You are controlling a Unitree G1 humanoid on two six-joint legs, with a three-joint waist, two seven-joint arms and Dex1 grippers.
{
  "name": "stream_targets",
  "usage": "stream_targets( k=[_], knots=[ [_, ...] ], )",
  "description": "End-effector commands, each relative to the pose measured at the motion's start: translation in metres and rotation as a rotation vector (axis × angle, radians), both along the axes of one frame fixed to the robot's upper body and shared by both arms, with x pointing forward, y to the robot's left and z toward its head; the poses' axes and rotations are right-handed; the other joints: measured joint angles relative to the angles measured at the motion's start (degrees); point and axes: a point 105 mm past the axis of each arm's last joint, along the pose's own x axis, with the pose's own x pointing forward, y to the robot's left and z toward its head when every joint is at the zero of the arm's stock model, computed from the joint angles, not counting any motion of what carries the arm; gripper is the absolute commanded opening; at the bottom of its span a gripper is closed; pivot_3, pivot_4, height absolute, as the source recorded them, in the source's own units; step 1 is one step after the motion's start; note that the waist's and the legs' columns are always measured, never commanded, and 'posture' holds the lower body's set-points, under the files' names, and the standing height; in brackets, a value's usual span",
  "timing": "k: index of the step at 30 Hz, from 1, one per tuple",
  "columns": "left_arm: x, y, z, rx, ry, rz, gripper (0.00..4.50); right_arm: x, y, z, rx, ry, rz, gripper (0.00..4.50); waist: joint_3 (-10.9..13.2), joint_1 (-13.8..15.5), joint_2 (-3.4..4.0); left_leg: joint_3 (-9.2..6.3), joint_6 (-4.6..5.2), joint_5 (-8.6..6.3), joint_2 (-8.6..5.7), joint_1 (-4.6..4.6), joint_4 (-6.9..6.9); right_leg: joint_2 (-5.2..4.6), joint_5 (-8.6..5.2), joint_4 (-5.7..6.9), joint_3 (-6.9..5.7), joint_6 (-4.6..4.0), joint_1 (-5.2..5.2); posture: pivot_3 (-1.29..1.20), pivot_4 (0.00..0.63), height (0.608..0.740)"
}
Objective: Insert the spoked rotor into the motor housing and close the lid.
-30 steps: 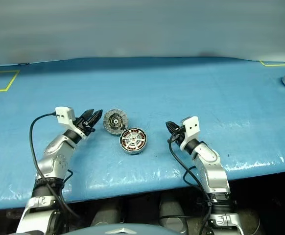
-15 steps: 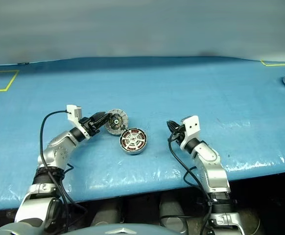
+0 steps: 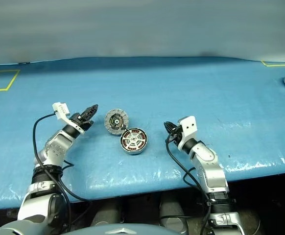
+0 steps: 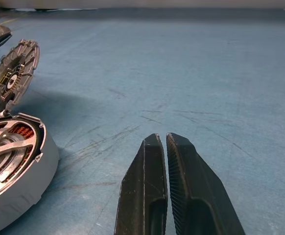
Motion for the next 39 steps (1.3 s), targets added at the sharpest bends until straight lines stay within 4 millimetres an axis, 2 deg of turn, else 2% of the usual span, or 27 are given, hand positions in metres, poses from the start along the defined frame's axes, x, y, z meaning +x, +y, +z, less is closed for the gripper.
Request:
stream_targets(
  k=[1, 6, 12, 16, 26, 32, 36, 39],
  knots=[
    [0.012, -0.010, -0.006, 0.091, 0.076, -0.039, 0.03, 0.002, 0.003, 0.017, 0.002, -0.059, 0.013, 0.23, 0.01, 0.12, -0.02, -0.02, 0.00, 0.00, -0.01, 0.00, 0.01, 0.00, 0.00, 0.00, -0.01, 0.01, 0.01, 0.00, 0.150, 0.740],
    [0.021, -0.028, -0.006, 0.157, 0.083, -0.130, 0.03, 0.001, 0.000, 0.018, -0.007, -0.065, 0.005, 0.23, 0.01, 0.02, -0.03, -0.01, 0.00, 0.00, -0.02, -0.04, 0.00, 0.00, 0.03, -0.04, 0.00, 0.06, -0.01, 0.00, 0.150, 0.740],
    [0.021, -0.042, 0.006, 0.114, 0.019, -0.229, 0.03, -0.001, -0.005, 0.017, -0.011, -0.066, -0.014, 0.23, 0.02, -0.12, -0.03, -0.02, 0.00, 0.00, -0.02, -0.06, -0.06, 0.00, 0.07, -0.04, 0.00, 0.11, -0.05, 0.00, 0.150, 0.740],
    [0.012, -0.044, 0.018, 0.062, -0.049, -0.297, 0.03, -0.001, -0.007, 0.016, -0.011, -0.064, -0.025, 0.23, 0.02, -0.08, -0.04, -0.02, 0.00, 0.00, -0.02, -0.08, -0.06, -0.01, 0.06, -0.04, 0.00, 0.11, -0.05, 0.00, 0.150, 0.740],
    [-0.010, -0.043, 0.035, 0.067, -0.135, -0.402, 0.03, 0.003, -0.001, 0.013, -0.015, -0.050, -0.002, 0.23, 0.02, -0.08, -0.03, -0.02, 0.00, 0.00, -0.01, -0.07, -0.01, -0.01, 0.04, -0.03, 0.00, 0.06, -0.04, 0.00, 0.150, 0.740],
    [-0.020, -0.061, 0.045, 0.067, -0.178, -0.489, 0.03, 0.005, 0.002, 0.012, -0.018, -0.049, 0.010, 0.23, 0.02, -0.01, -0.04, -0.02, 0.00, 0.00, -0.01, -0.08, -0.01, -0.01, 0.04, -0.03, 0.00, 0.06, -0.03, 0.00, 0.150, 0.740],
    [-0.033, -0.084, 0.048, 0.082, -0.200, -0.599, 0.03, 0.005, -0.002, 0.011, -0.024, -0.050, -0.006, 0.23, 0.02, -0.03, -0.04, -0.02, 0.00, 0.00, -0.02, -0.09, -0.02, -0.02, 0.04, -0.05, 0.01, 0.06, -0.03, 0.00, 0.150, 0.740],
    [-0.037, -0.092, 0.051, 0.068, -0.215, -0.627, 0.03, 0.005, -0.006, 0.010, -0.026, -0.049, -0.020, 0.23, 0.02, -0.04, -0.04, -0.01, 0.00, 0.00, -0.01, -0.08, -0.01, -0.02, 0.04, -0.04, 0.01, 0.06, -0.04, 0.00, 0.150, 0.740]
  ],
)
